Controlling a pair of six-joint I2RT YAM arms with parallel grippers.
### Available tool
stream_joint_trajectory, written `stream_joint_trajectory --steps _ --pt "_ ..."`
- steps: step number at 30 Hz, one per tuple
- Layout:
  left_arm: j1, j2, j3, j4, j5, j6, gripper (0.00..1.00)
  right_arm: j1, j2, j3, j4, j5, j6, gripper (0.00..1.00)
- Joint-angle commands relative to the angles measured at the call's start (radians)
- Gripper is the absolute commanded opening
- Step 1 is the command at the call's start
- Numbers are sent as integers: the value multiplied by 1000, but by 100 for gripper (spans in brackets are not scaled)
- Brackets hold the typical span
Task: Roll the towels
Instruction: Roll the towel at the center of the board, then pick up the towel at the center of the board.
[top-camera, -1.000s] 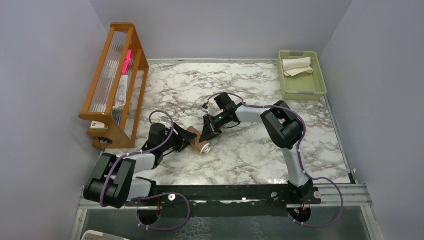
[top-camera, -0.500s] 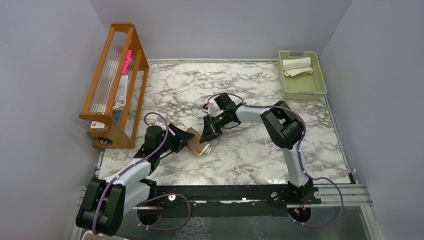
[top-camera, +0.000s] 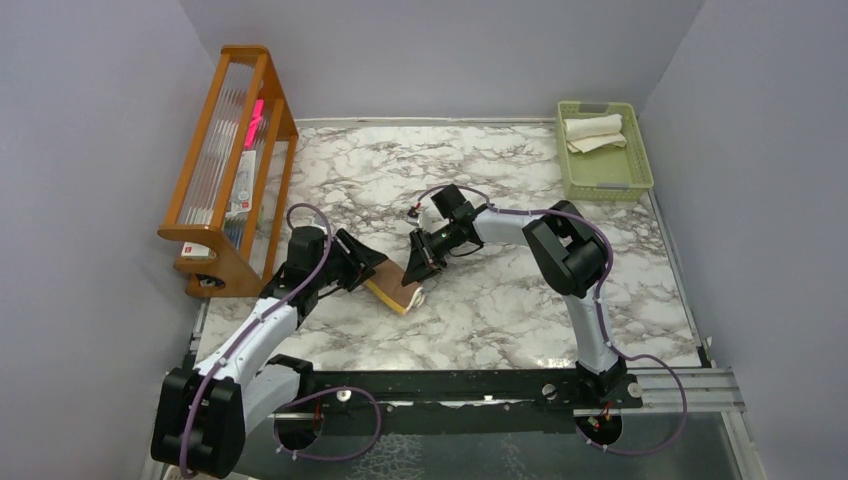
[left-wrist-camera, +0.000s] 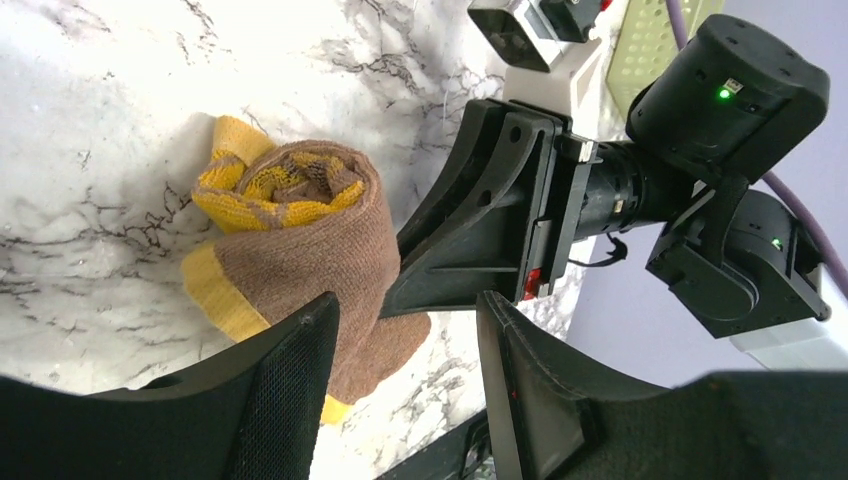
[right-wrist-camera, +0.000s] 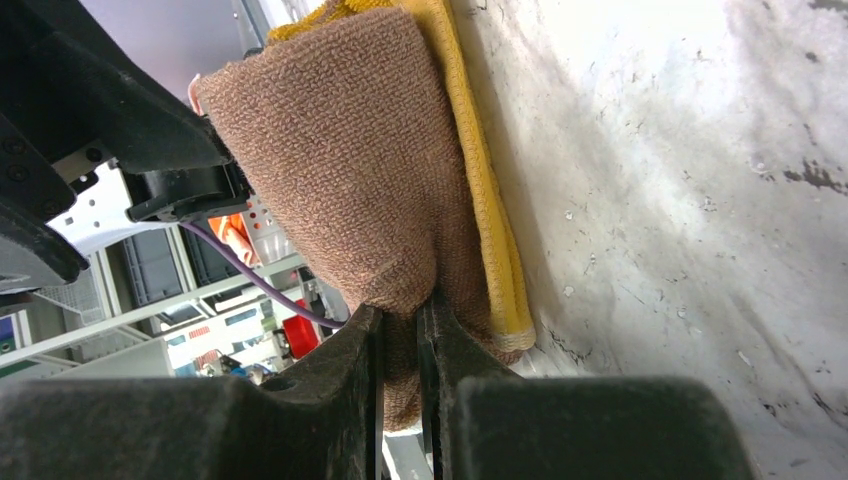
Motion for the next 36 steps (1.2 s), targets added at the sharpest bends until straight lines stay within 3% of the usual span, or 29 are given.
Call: stream_joint_trajectory --steps 1,6,14,24,31,36 --pt "-2 -25 73 -124 31 48 55 -10 9 -16 -62 81 -41 1" --pt "-9 -5 52 -85 30 22 56 -12 16 -2 -69 82 -42 1" --pt "-69 160 -30 123 43 -49 56 -10 8 17 -93 106 -51 1" --pt "-91 356 -22 303 -54 -96 55 -10 -7 18 -101 105 -53 1" --pt "-106 383 -2 345 -124 -163 55 -10 -16 9 -102 101 -57 1" --pt "-114 309 -62 400 -195 -226 56 -10 -10 9 -98 92 -58 1"
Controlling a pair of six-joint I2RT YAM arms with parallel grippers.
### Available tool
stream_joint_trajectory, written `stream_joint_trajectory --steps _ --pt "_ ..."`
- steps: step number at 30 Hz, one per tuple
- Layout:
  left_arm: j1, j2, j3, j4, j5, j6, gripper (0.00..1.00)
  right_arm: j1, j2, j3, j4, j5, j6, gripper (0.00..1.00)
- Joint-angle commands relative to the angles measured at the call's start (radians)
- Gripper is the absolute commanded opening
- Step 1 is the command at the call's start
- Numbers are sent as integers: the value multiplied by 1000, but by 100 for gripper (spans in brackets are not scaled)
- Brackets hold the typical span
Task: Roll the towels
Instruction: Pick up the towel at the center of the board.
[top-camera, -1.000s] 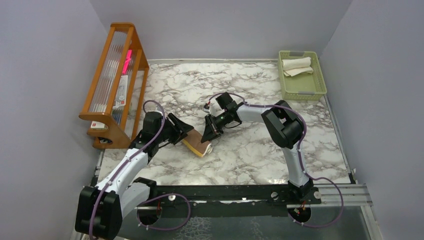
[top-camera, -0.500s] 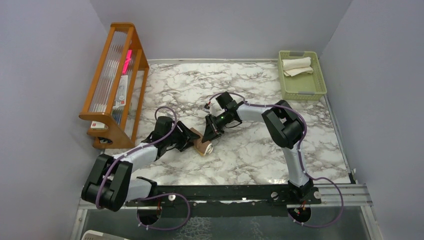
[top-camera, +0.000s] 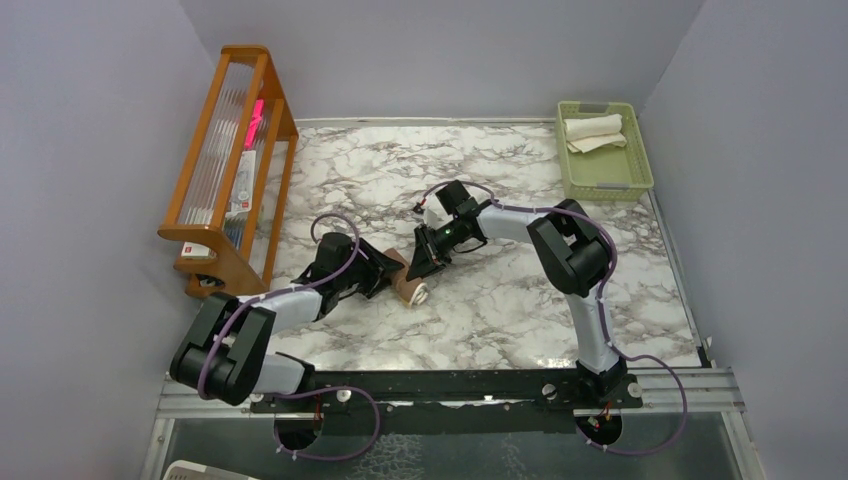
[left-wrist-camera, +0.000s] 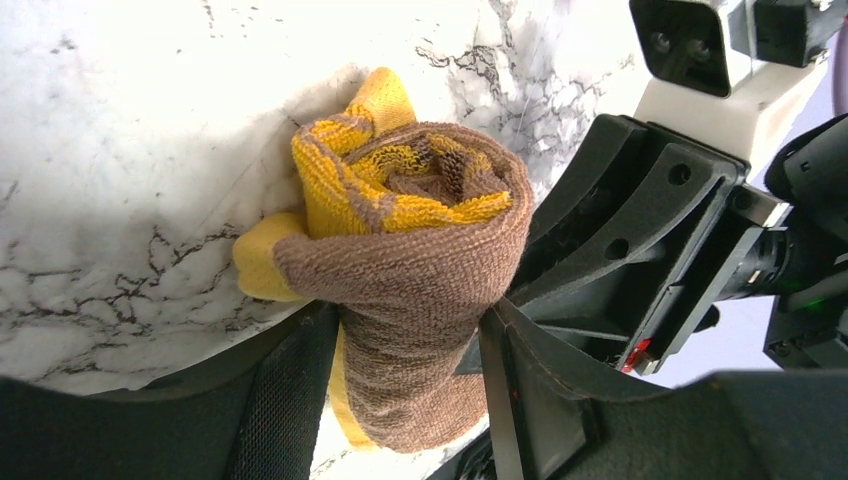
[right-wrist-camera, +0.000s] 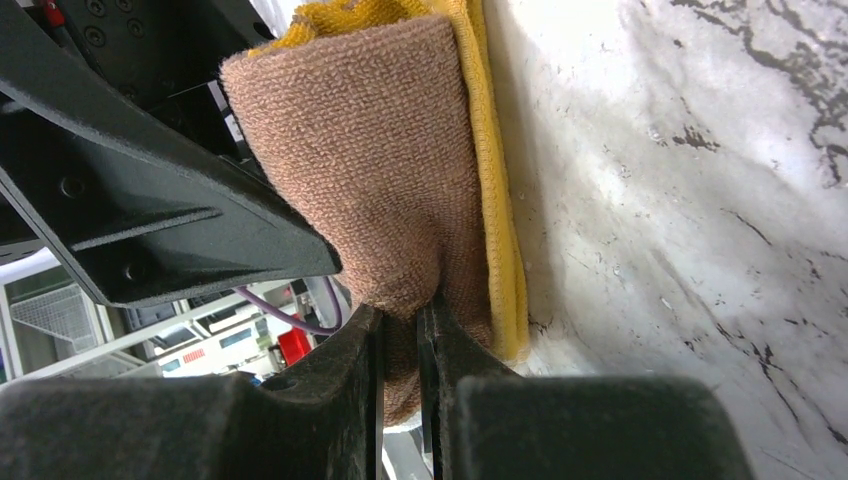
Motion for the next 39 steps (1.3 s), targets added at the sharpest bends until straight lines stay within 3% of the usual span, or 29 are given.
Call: stream_joint_trajectory --steps 1,9,17,24,29,32,34,37,39 --pt "-5 -71 -36 94 -146 -75 56 12 3 -6 -42 59 -37 1" --pt "-27 -64 -47 125 -181 -83 70 11 5 10 -38 43 -43 1" --pt "-91 61 -14 170 -186 -101 71 12 -7 17 -50 44 -55 1" --pt "-100 109 16 173 -212 -81 55 11 -32 27 -75 30 -77 1" --pt "-101 119 62 175 -217 -27 33 11 -78 23 -104 27 -107 1" --pt "-97 98 101 174 -217 53 31 10 -113 18 -110 21 -131 2" --pt "-88 76 132 174 -201 128 31 0 -153 7 -96 22 -158 13" --pt "-57 42 178 174 -142 240 32 -39 -270 -66 -5 88 -168 58" --pt "-26 31 204 174 -78 288 32 -80 -370 -137 95 112 -151 81"
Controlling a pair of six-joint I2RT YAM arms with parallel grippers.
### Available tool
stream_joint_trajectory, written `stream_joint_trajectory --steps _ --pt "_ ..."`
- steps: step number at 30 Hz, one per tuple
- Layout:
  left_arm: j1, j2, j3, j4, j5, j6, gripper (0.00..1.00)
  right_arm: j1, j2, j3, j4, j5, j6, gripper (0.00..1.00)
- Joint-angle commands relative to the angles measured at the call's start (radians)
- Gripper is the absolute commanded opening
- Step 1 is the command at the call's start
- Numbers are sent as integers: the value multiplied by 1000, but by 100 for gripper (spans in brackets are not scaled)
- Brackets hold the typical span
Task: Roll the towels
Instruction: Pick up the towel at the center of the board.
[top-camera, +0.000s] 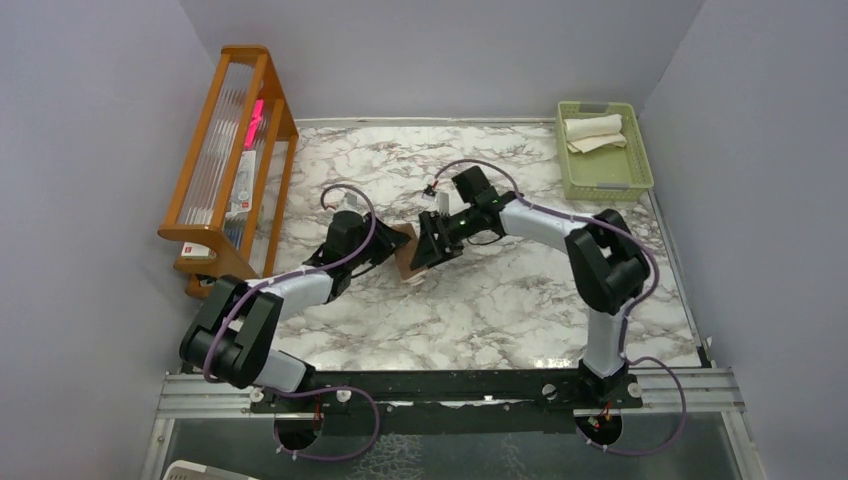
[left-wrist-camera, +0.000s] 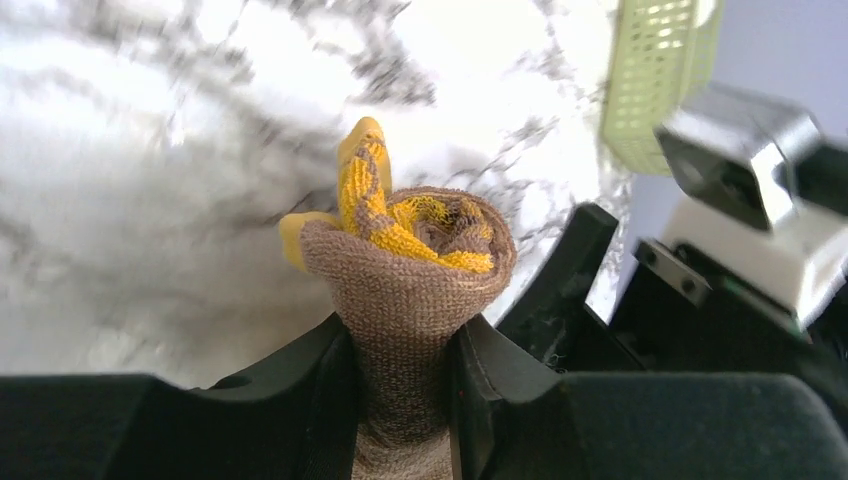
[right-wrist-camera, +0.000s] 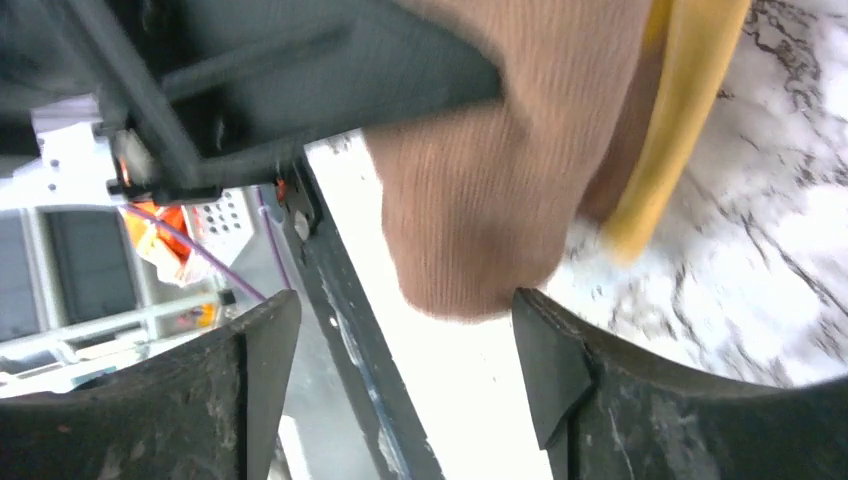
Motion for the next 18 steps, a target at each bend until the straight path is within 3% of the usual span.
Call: stream_joint_trajectory --steps 1,6,8,12,18 --pt "67 -60 88 52 124 186 32 -75 -234 -121 185 39 -11 86" --pt "116 -80 144 51 258 291 32 -207 -401 -233 429 0 62 91" --pt "124 -89 181 54 345 336 33 -244 -446 -336 691 -43 157 92" --pt "133 -86 280 56 578 393 35 -278 -456 -546 1373 -128 383 92" --pt "136 -90 425 55 862 396 32 -289 -320 -541 1830 -231 492 92"
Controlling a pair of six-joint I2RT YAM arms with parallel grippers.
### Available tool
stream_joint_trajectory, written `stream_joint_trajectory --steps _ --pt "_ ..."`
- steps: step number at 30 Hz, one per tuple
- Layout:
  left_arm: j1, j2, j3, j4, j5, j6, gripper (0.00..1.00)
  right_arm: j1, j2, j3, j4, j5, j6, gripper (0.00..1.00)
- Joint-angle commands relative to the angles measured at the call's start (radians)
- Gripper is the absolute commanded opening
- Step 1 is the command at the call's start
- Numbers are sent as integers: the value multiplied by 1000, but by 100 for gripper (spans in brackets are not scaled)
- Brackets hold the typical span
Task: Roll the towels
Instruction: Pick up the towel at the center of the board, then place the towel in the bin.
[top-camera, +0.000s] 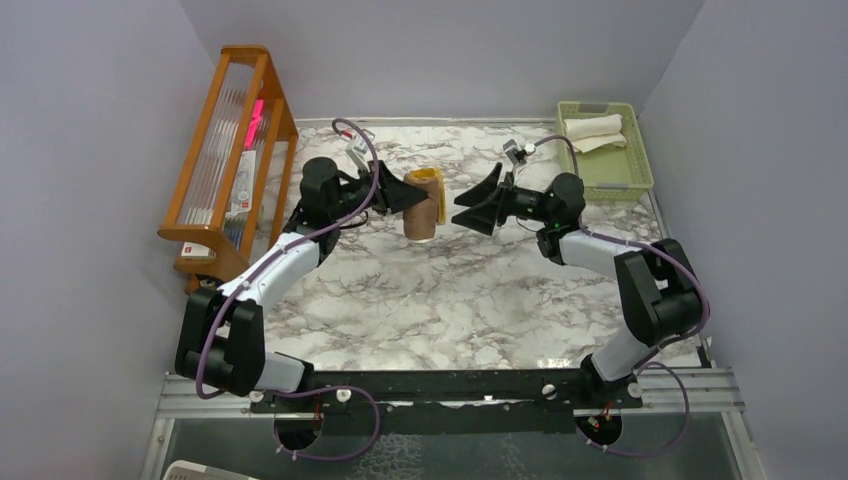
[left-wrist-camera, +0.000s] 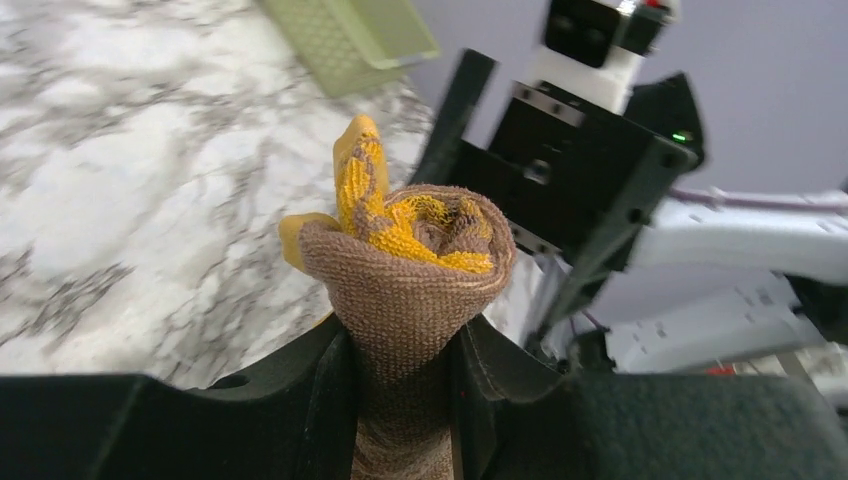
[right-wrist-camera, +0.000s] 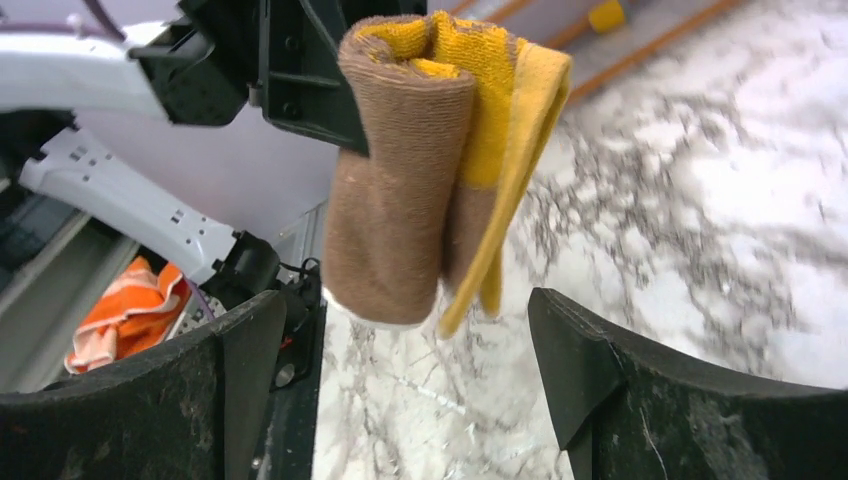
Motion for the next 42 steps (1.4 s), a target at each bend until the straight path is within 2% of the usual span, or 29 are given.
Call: stream_joint_trajectory --steps 1,3,4,9,12,17,23,28,32,34,36,42 --pt "5 -29 103 37 312 38 32 -17 96 0 648 -100 202 92" --pt "5 -28 131 35 367 31 31 -42 149 -17 858 -68 329 92" --pt "5 -27 139 35 389 28 31 -47 157 -12 869 -68 345 92" --pt "4 -32 153 35 455 27 31 -44 131 -3 870 -119 283 93" --pt "2 -31 154 39 476 30 31 -36 125 39 871 -177 311 93" --pt "-14 -15 162 53 479 32 31 35 149 128 872 -286 362 93" --pt "-18 4 166 78 472 29 29 110 147 178 871 -325 380 93" --pt "-18 10 167 87 396 30 27 129 192 238 870 -339 449 90" --pt "-12 -10 120 85 197 66 22 129 201 260 835 -307 520 79" --pt "-15 -37 84 82 75 93 23 129 187 252 737 -286 487 74" --pt "-18 -68 48 80 -28 116 23 133 155 242 579 -268 385 71" --pt "-47 -142 -11 52 -221 180 24 172 45 312 -251 -114 -145 69"
